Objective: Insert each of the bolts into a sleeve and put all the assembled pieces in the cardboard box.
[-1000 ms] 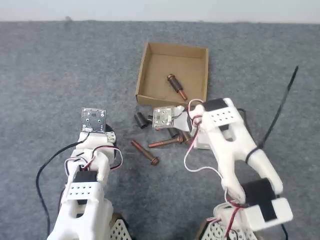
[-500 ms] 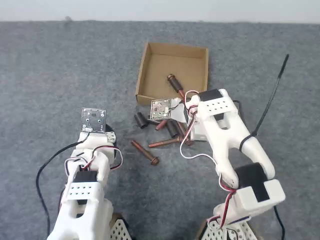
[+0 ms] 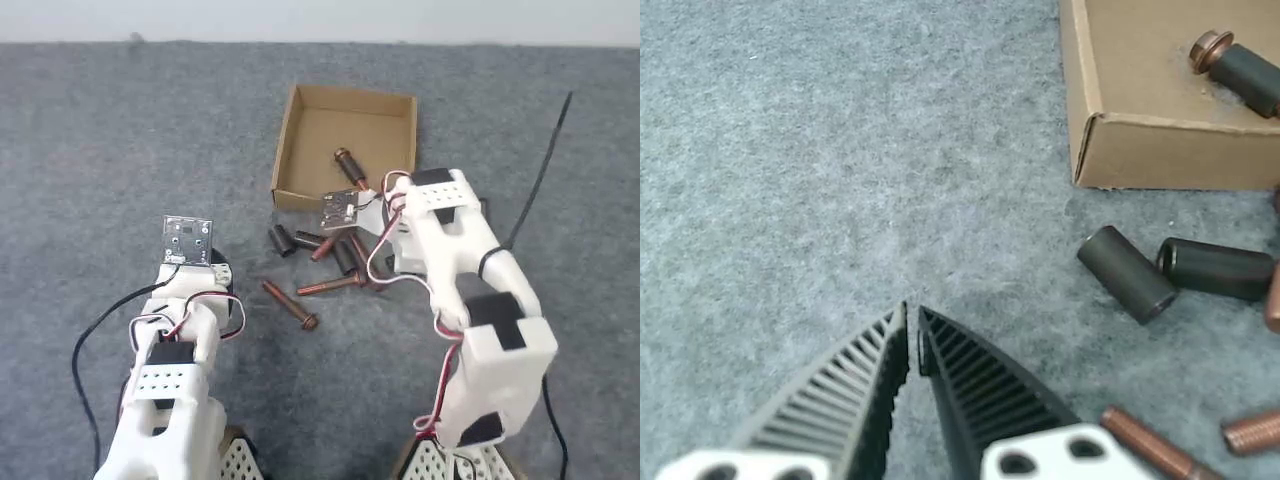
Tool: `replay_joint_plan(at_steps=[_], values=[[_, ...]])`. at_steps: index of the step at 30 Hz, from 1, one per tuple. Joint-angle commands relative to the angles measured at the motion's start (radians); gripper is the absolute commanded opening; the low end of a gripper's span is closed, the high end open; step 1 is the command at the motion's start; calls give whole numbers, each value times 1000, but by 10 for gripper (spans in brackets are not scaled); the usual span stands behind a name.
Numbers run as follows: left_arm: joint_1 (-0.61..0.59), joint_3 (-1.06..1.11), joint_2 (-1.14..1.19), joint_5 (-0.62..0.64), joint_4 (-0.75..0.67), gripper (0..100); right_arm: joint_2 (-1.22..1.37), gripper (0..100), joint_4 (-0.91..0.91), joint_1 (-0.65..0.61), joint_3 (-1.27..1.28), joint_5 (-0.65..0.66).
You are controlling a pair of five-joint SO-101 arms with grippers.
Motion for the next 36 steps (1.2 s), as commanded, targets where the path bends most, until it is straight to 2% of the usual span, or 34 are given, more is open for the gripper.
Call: replay_joint_plan(at_steps=[1, 10, 14, 18, 23, 29, 32, 36], values=[[-5, -18, -26, -14, -2, 12, 12, 171, -4, 7, -61, 9], [-5, -18, -26, -14, -2, 12, 10, 171, -13, 4, -63, 8], [-5, -18, -26, -14, -2, 12, 10, 170, -73, -18, -64, -69], [-5, -18, -26, -14, -2, 12, 10, 168, -90, -47, -63, -72], [-5, -18, -26, -14, -2, 12, 21, 83, -91, -59, -63, -72], [-5, -18, -26, -14, -2, 12, 19, 39, -79, -51, -57, -84], [-5, -18, -26, -14, -2, 12, 10, 11, -79, -39, -63, -204], [-5, -18, -26, -14, -2, 12, -10, 6, -79, -12, -89, -474]])
